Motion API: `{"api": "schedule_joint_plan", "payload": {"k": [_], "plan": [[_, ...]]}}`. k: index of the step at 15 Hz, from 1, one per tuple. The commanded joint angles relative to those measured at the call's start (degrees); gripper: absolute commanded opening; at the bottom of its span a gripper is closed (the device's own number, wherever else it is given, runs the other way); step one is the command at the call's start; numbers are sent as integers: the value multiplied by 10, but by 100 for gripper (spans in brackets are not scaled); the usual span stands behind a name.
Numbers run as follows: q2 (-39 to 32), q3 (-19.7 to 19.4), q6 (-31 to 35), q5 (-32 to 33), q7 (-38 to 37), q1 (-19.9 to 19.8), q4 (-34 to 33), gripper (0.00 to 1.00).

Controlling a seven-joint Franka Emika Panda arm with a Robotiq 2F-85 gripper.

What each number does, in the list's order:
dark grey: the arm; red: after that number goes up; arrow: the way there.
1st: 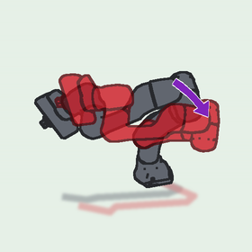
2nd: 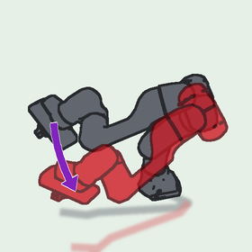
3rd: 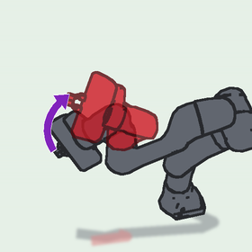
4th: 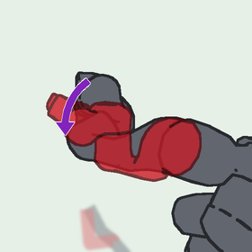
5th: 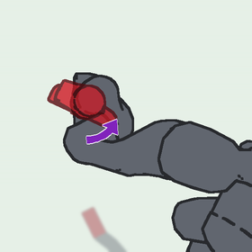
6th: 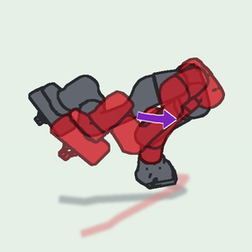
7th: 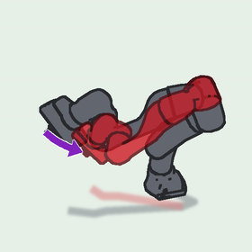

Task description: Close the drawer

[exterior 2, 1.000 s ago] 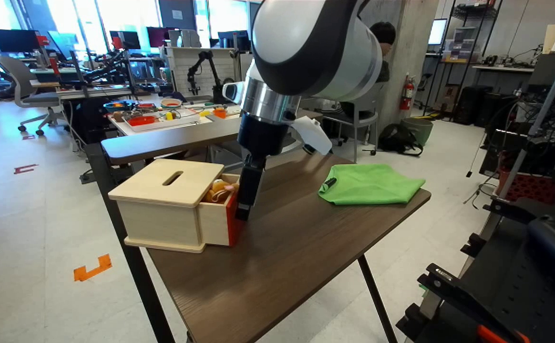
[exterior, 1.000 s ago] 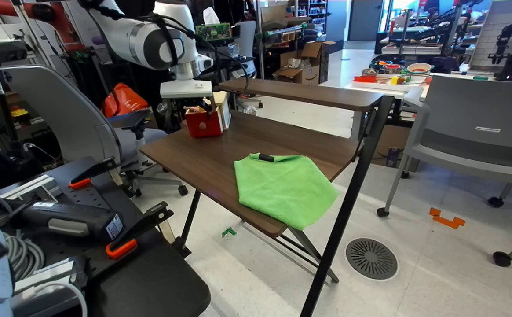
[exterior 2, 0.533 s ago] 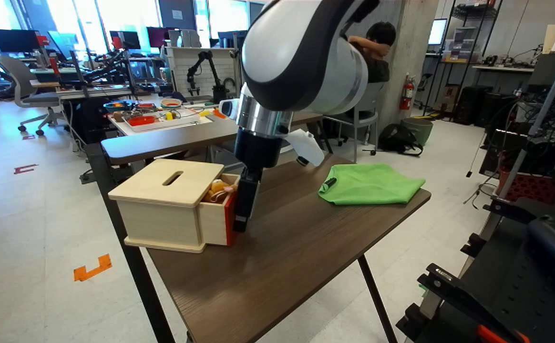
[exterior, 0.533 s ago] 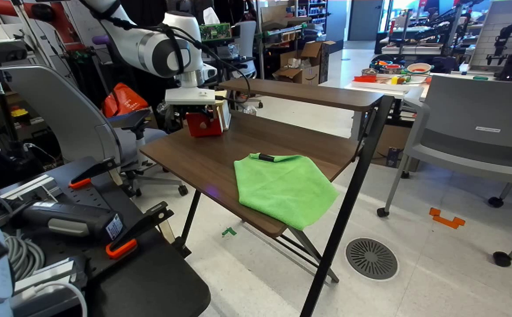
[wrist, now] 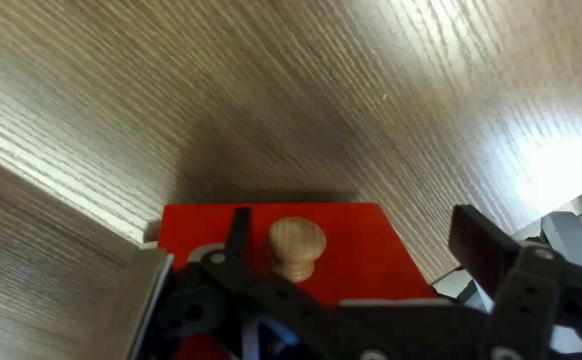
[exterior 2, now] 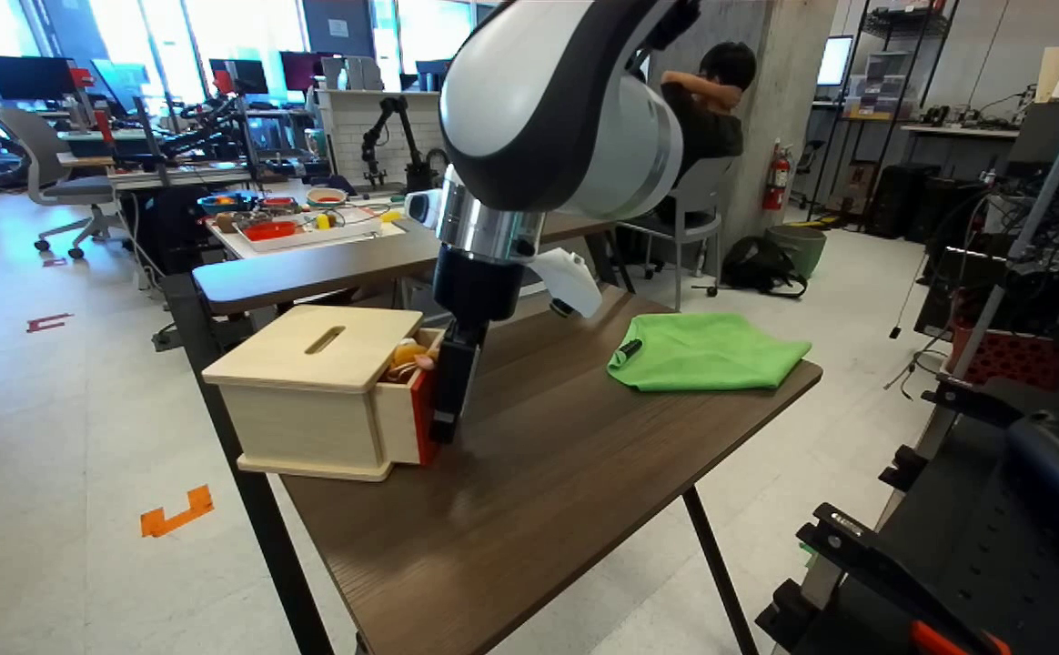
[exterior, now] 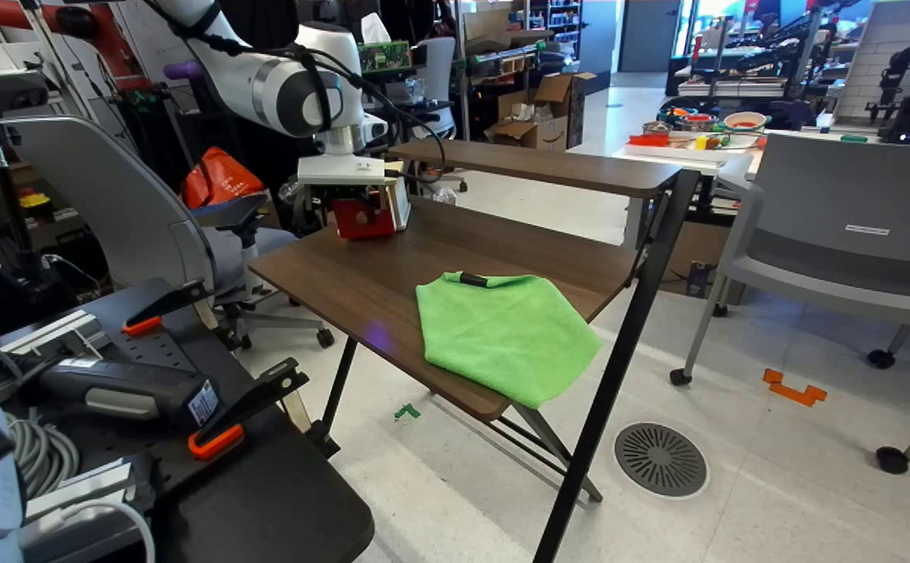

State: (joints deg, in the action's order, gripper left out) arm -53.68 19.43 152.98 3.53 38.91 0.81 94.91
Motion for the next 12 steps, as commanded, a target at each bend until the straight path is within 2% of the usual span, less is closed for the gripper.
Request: {"api": "schedule_joint_plan", "payload": {"k": [1,8,12], "plan": [[-22,19,24,-5,8,-2,-30,100],[-33,24,29,-9,6,-7,-33,100],[-11,20,20,-9,-3,-11,-12,100]]}}
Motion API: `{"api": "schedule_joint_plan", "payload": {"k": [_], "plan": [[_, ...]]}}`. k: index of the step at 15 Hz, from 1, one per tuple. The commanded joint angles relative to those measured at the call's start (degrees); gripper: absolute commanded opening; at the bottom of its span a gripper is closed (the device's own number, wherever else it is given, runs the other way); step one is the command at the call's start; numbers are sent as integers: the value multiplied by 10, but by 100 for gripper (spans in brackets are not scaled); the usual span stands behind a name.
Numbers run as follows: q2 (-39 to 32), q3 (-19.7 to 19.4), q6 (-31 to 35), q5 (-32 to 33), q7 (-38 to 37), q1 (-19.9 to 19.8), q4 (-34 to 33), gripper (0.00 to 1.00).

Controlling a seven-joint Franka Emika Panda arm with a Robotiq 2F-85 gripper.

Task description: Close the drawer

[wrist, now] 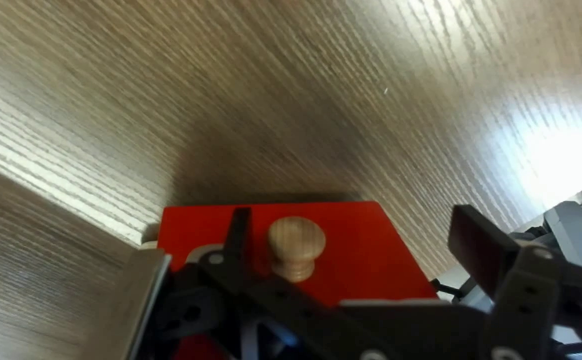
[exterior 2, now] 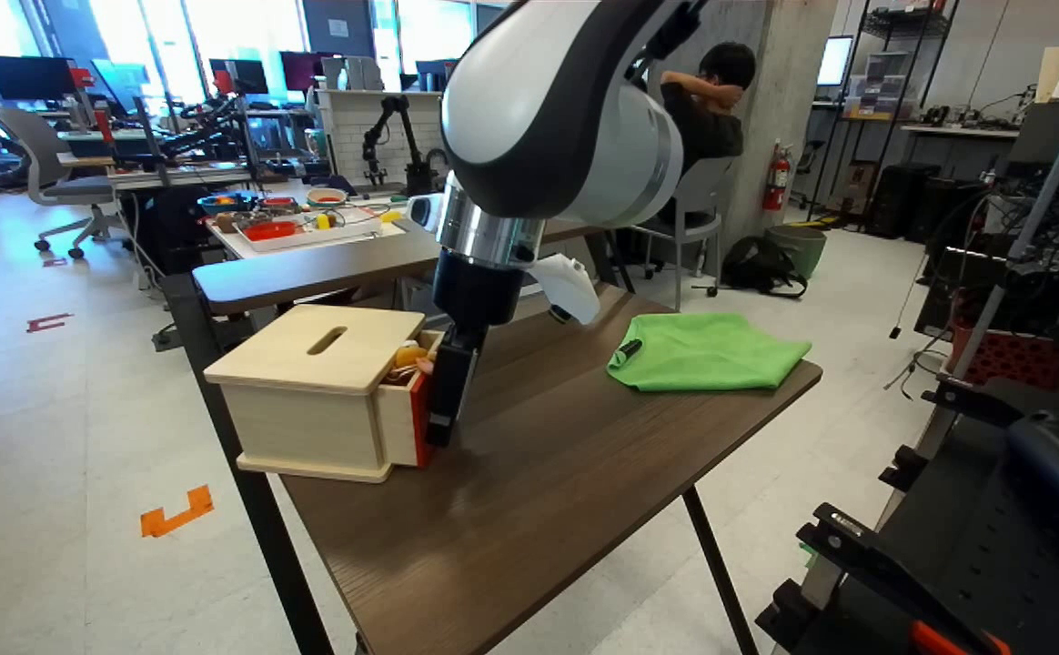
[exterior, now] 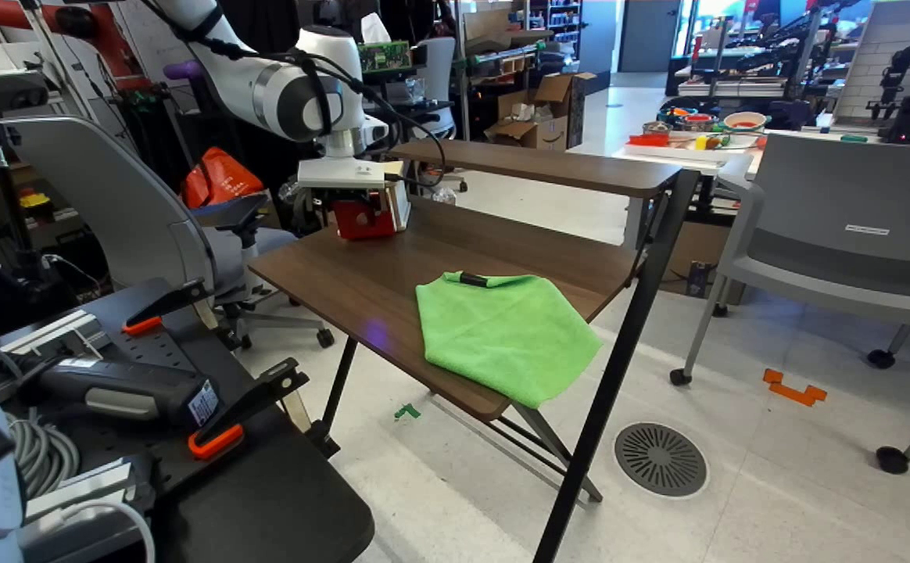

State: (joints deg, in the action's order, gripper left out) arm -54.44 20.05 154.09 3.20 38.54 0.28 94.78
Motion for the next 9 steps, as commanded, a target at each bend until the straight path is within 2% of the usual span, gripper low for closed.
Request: {"api": "schedule_joint_plan", "payload": {"k": [1,9], "plan": [[5,11,3,-5,-5,-6,-3,100],[105,-45,-72,9,-103,15,65,100]]}}
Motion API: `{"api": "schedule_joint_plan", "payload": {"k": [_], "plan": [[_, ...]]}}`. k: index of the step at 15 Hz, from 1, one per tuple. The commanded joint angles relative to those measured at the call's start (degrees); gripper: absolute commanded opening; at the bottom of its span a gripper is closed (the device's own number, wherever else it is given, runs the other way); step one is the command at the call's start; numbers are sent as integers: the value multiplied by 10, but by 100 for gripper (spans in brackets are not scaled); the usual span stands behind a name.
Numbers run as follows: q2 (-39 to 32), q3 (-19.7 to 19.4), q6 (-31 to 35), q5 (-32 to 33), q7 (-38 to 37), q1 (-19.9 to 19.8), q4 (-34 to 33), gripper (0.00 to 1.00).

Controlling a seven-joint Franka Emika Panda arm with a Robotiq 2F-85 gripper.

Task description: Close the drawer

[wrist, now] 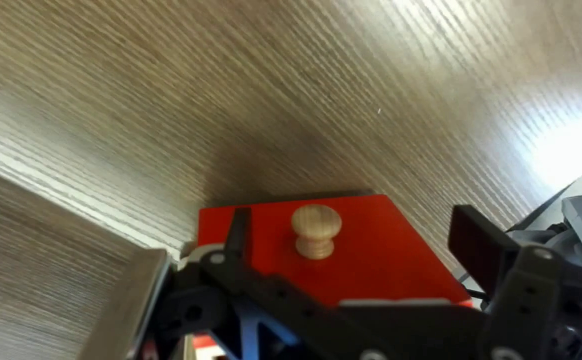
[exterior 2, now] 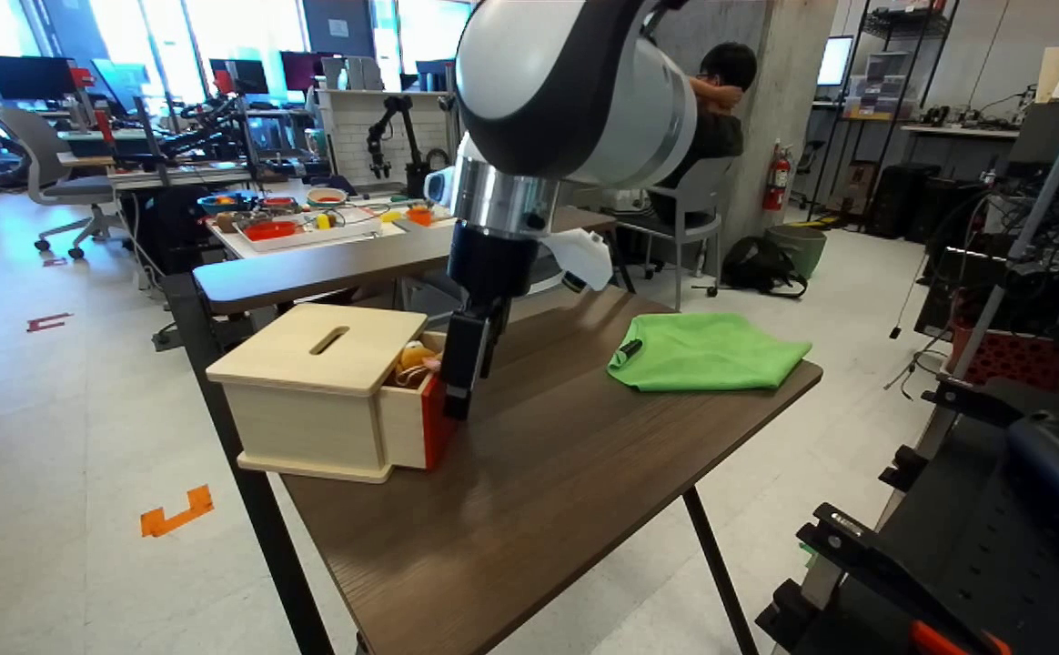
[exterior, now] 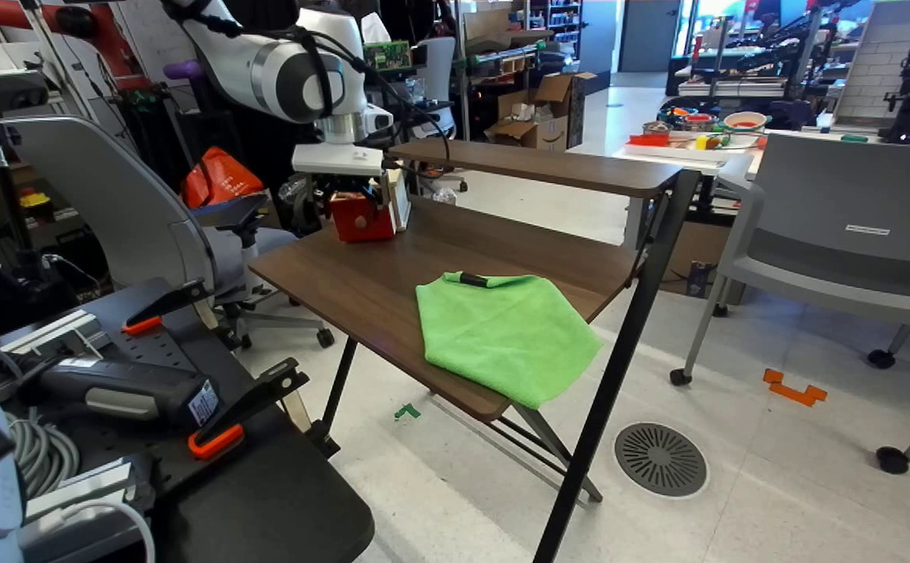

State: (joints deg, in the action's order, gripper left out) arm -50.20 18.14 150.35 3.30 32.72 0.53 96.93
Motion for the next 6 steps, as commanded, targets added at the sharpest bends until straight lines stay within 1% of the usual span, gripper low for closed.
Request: {"api": "schedule_joint_plan", "payload": {"k": [1,2,3,4,6], "plan": [[82,-28,-41,8,-55,11,56,100],[97,-19,-52,0,-52,2,66,100],[111,7,-73,-23,-34,-20,78,100],[63,-14,-44,-7,-35,0,35,100],[76,-13,-49,-9,-34,-1,41,100]]}}
